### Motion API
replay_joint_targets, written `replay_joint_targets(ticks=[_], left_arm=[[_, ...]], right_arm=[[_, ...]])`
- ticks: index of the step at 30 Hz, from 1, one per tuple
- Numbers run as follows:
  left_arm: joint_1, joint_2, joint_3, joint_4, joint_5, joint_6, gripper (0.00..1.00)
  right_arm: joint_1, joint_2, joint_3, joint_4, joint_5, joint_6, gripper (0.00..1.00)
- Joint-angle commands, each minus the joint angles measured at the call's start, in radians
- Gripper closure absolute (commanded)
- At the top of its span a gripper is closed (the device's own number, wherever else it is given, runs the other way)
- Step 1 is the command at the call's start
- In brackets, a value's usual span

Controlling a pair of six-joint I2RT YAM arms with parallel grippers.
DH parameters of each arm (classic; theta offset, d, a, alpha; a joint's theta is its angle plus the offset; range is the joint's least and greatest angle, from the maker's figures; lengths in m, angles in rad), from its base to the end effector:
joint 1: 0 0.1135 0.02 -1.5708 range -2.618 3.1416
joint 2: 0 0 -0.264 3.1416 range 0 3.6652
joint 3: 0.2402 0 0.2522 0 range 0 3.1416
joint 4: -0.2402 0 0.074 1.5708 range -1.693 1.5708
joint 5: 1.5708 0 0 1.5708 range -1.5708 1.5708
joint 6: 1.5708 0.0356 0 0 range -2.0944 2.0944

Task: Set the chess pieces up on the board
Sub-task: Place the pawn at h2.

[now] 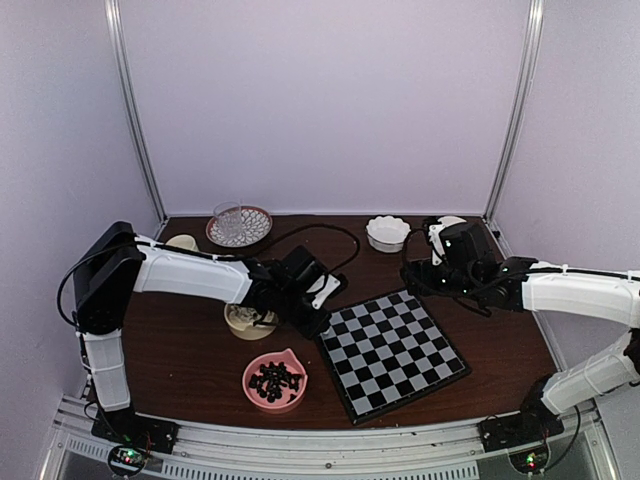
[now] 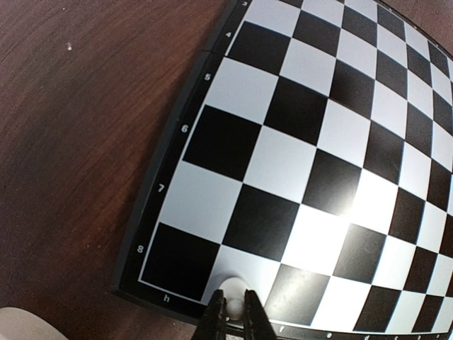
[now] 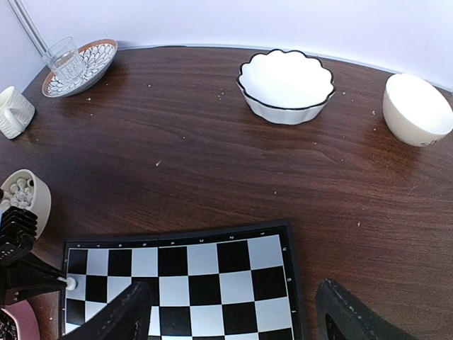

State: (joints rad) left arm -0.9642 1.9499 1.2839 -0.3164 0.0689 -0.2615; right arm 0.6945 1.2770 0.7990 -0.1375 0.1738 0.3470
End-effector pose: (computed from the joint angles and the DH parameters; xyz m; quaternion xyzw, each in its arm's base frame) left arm 0.2307 -0.3367 0.1635 0.3386 0.8946 -0.1937 0.2181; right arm 0.2173 0.1730 0.2438 -0.1136 0.8783 0.1610 0.4356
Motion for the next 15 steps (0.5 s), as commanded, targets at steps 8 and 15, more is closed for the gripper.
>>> replay_joint_targets(ticks=[8,15], left_arm=[[-0.007,0.02,0.028,0.003,0.024,0.006,0.93],[-0.012,0.026,0.03,0.002,0.03,0.006,0.92]], right_arm=[[0.007,-0.025,-0.007,0.006,0.023,-0.002,0.17],[0.006,-0.028,-0.007,0.004,0.024,-0.002,0.17]])
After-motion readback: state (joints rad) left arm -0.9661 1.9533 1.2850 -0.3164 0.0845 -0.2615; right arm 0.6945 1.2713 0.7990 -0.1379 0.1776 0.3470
